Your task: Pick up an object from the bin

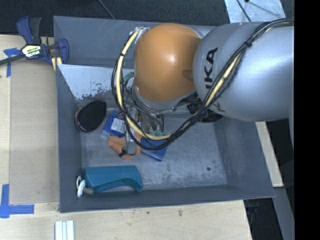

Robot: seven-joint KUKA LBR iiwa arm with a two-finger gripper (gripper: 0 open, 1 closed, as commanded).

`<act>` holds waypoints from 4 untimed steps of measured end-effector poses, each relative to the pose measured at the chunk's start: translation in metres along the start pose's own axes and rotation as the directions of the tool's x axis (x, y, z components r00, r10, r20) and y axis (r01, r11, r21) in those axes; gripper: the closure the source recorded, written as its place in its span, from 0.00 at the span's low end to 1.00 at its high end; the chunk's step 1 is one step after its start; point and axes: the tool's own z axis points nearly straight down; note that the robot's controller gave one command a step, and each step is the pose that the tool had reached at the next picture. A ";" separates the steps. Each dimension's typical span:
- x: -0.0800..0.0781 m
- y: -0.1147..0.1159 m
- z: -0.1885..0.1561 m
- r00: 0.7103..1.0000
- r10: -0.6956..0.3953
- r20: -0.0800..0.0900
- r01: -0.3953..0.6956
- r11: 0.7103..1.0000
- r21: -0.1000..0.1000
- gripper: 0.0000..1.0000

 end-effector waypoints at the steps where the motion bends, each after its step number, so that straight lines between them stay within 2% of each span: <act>1: -0.002 -0.001 -0.005 1.000 0.004 0.009 -0.004 1.000 -0.002 0.00; 2: -0.013 -0.020 0.040 1.000 0.005 0.016 -0.005 1.000 -0.005 0.00; 3: -0.030 -0.058 0.067 0.999 -0.036 -0.001 0.036 0.999 0.000 0.00; 4: -0.036 -0.071 0.083 0.999 0.045 0.013 -0.045 0.999 -0.002 0.00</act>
Offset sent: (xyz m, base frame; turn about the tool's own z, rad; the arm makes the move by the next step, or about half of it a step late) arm 0.0210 -0.0433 -0.0951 0.0100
